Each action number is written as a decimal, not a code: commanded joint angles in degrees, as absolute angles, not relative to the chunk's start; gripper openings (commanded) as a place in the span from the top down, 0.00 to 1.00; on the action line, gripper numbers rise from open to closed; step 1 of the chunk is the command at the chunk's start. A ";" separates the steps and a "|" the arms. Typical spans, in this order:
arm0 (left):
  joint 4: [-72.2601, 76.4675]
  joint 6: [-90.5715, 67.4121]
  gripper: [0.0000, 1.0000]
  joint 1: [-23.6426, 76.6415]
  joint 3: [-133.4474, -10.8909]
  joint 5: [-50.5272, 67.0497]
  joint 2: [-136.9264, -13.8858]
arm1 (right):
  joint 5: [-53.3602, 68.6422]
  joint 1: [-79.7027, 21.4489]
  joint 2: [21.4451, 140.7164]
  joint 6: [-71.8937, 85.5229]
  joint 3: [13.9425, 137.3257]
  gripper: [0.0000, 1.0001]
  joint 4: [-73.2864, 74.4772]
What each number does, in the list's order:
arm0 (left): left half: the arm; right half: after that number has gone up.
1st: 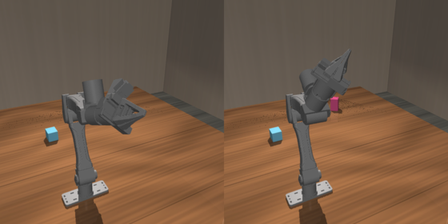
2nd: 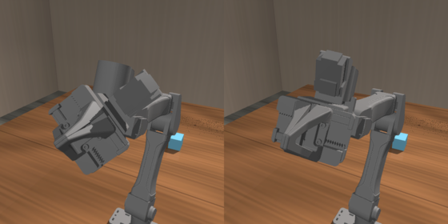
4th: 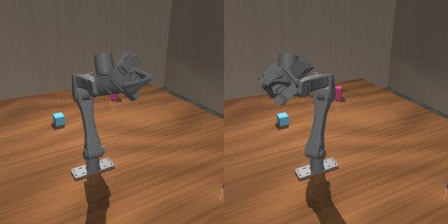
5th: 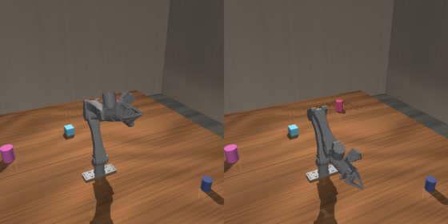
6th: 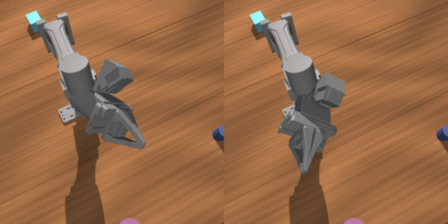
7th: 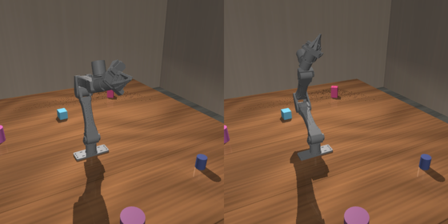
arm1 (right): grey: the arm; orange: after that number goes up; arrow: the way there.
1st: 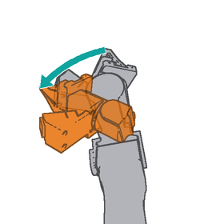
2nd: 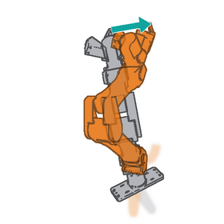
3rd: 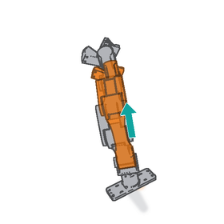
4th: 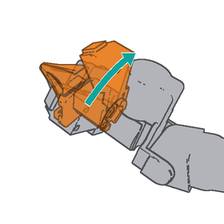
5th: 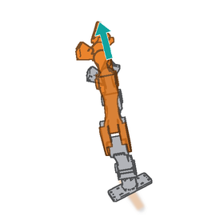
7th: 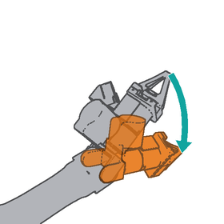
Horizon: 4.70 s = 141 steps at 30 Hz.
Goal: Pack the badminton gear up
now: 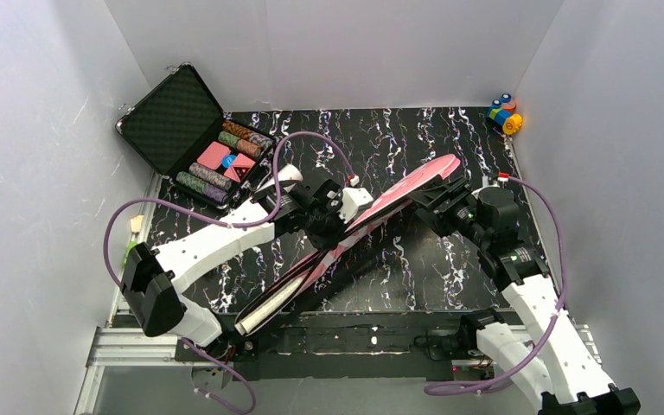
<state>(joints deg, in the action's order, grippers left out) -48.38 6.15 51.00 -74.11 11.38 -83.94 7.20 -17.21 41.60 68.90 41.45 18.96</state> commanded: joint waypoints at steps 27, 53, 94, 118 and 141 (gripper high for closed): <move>-46.81 6.23 1.00 50.45 -78.29 13.45 -82.17 | -7.14 -17.38 51.74 64.99 40.79 0.37 7.73; -46.75 6.24 1.00 50.19 -77.60 13.90 -81.19 | 3.62 -14.68 50.73 60.37 38.50 0.58 0.53; -46.63 6.15 1.00 50.10 -76.92 14.55 -81.31 | 6.06 -13.10 46.35 61.25 38.46 0.71 3.34; -46.70 6.15 1.00 50.03 -77.00 14.41 -81.54 | 8.11 -12.39 44.58 62.19 37.90 0.61 5.29; -46.52 5.87 1.00 49.92 -76.66 14.33 -81.50 | 8.11 -11.74 43.42 62.58 37.38 0.98 6.67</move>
<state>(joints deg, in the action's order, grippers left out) -48.90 5.98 50.33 -75.20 13.08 -84.20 7.70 -12.05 44.49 62.81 37.58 7.33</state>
